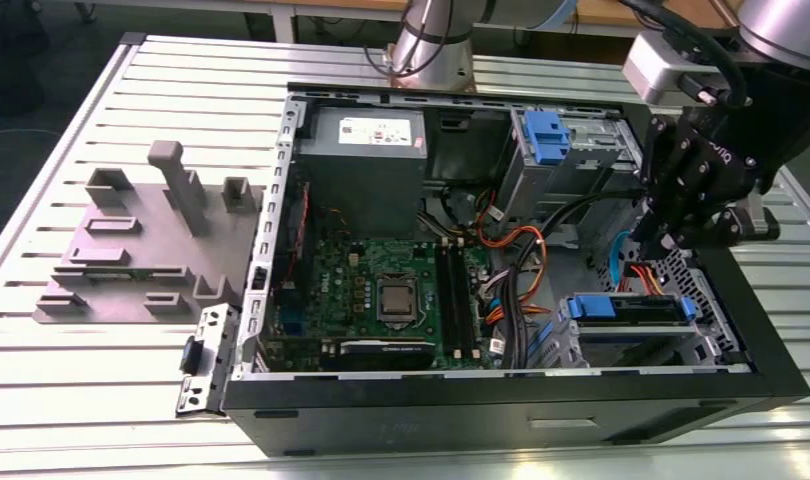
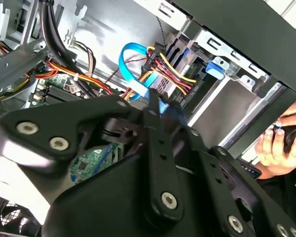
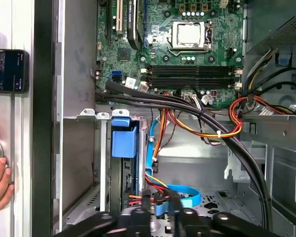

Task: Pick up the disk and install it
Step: 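Insert the second disk wire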

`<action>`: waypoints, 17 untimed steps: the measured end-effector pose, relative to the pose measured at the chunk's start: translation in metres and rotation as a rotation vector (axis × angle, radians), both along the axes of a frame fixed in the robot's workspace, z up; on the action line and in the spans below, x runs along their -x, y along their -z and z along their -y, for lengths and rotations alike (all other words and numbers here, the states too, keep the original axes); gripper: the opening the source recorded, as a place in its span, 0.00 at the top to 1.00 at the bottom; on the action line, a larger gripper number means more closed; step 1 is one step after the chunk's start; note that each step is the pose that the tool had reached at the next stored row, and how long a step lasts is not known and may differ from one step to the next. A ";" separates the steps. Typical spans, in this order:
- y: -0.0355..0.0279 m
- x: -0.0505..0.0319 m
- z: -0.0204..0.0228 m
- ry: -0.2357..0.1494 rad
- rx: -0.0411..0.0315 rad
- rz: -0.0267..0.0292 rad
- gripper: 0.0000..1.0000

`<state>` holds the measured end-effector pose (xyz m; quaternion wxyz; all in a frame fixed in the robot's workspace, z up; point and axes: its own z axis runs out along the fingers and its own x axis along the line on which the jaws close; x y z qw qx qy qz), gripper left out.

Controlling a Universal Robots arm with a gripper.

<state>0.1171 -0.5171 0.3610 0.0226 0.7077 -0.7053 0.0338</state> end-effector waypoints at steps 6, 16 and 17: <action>0.0010 -0.0001 -0.0001 0.000 0.0011 0.0000 0.84; 0.0033 0.0028 0.0111 -0.005 -0.0167 0.0002 0.84; 0.0037 0.0030 0.0118 -0.005 -0.0300 0.0003 0.84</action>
